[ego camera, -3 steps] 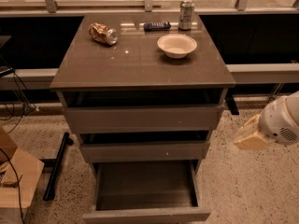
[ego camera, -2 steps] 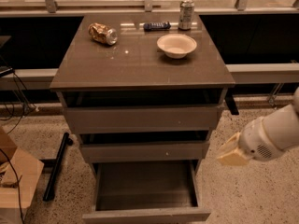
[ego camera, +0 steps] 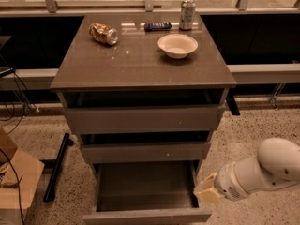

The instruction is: Close bottom drawer

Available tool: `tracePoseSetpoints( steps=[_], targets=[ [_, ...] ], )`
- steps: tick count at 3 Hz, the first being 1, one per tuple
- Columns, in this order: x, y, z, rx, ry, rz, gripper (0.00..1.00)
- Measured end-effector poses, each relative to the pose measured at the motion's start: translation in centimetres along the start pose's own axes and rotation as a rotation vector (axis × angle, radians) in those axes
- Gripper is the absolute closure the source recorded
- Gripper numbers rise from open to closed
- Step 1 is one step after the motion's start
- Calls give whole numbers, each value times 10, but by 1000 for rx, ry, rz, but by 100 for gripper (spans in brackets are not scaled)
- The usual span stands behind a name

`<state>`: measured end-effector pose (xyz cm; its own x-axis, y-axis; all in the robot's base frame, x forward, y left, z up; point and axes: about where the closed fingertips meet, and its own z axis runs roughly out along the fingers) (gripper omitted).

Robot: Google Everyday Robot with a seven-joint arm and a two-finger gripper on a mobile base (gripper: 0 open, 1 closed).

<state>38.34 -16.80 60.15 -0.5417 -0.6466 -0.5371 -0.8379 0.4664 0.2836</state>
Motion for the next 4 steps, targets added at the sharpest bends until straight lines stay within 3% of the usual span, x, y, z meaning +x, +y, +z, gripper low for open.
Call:
tracePoseSetpoints(
  steps=[2,4],
  targets=[
    [46,-38,101,-35,-118,141,100],
    [106,-62,173,-106,-136,333,100]
  ],
)
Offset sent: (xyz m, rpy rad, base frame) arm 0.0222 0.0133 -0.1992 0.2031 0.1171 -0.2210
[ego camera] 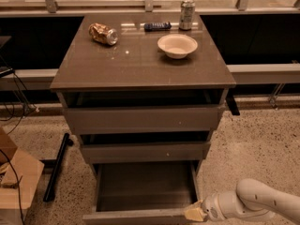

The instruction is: Close bottom drawer

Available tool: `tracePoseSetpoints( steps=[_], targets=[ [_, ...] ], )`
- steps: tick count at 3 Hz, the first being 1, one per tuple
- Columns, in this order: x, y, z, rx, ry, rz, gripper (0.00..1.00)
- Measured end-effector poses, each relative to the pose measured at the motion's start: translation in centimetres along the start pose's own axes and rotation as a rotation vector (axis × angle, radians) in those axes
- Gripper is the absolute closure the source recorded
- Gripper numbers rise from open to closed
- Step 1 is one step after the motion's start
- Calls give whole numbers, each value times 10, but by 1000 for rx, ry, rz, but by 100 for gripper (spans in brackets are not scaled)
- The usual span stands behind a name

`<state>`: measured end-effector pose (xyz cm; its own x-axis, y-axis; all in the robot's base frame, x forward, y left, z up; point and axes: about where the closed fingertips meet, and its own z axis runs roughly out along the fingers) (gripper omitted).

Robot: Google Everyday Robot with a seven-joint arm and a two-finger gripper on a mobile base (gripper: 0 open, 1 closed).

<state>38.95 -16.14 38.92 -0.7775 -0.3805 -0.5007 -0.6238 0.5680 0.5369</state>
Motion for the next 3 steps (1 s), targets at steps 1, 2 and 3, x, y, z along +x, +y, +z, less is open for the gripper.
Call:
tracePoseSetpoints(
  steps=[1,2,3],
  targets=[
    [3,0,4,-7,0,6,100],
    [5,-8,14,13,-26,19,100],
    [9,-30,36,42,-49,31,100]
  ],
)
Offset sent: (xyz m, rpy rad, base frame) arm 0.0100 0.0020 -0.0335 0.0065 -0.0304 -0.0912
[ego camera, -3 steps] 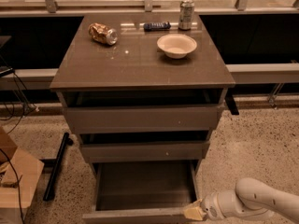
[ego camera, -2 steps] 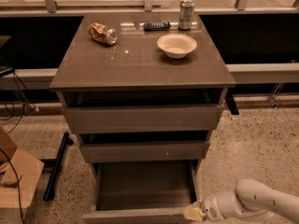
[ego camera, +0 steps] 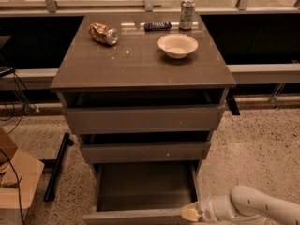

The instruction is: Close bottom drawer

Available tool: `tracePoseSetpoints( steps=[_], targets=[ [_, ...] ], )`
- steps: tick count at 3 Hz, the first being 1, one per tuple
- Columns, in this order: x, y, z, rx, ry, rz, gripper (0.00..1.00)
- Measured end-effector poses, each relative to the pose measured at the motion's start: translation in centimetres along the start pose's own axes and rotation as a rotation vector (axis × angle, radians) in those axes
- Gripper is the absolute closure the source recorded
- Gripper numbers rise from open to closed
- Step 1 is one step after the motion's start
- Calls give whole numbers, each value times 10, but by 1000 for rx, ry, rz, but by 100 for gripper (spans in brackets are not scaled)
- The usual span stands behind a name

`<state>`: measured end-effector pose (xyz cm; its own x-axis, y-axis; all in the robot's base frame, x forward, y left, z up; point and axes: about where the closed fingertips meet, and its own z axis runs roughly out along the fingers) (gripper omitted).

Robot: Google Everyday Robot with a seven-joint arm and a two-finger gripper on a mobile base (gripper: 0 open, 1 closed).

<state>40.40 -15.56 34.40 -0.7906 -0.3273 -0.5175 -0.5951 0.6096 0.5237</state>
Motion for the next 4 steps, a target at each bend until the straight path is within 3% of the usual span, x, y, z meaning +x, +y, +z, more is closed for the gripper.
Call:
tracePoseSetpoints(
  steps=[1,2,4],
  targets=[
    [15,-25,23,41,-6,35,100],
    [39,-56,43,90,-20,118,100],
    [71,-107,84,116,-61,279,100]
  ],
)
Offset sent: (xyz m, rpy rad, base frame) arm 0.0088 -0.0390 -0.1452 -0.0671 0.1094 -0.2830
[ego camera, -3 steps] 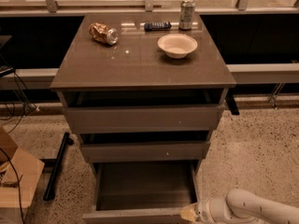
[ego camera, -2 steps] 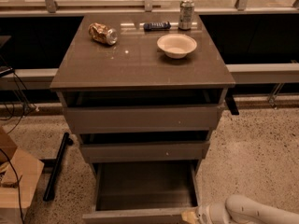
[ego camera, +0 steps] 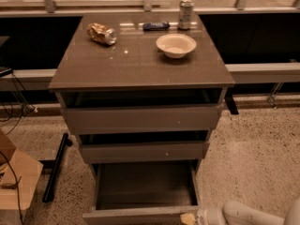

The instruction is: Close bottom drawer

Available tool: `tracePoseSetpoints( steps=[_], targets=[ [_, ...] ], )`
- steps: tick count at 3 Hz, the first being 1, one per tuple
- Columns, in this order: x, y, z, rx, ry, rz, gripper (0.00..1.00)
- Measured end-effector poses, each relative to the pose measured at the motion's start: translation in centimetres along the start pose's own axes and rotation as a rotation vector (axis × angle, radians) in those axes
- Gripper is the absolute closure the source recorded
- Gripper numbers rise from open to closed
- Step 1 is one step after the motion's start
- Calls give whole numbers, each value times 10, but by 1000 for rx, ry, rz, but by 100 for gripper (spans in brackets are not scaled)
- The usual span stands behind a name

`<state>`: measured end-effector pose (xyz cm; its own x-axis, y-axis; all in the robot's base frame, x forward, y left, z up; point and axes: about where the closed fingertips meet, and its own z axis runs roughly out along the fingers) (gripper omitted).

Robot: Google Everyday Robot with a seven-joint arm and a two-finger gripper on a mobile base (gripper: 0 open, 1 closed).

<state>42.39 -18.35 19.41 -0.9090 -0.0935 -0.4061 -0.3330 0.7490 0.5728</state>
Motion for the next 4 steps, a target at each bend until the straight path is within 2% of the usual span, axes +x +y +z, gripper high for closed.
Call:
tracePoseSetpoints(
  steps=[1,2,3,4],
  targets=[
    [-1,1,-1,0,0,0,100],
    [-22,-13,23,-22,-45,12,100],
    [-22,-13,23,-22,-46,12,100],
    [-25,-12,27,-14,-77,12,100]
  ],
)
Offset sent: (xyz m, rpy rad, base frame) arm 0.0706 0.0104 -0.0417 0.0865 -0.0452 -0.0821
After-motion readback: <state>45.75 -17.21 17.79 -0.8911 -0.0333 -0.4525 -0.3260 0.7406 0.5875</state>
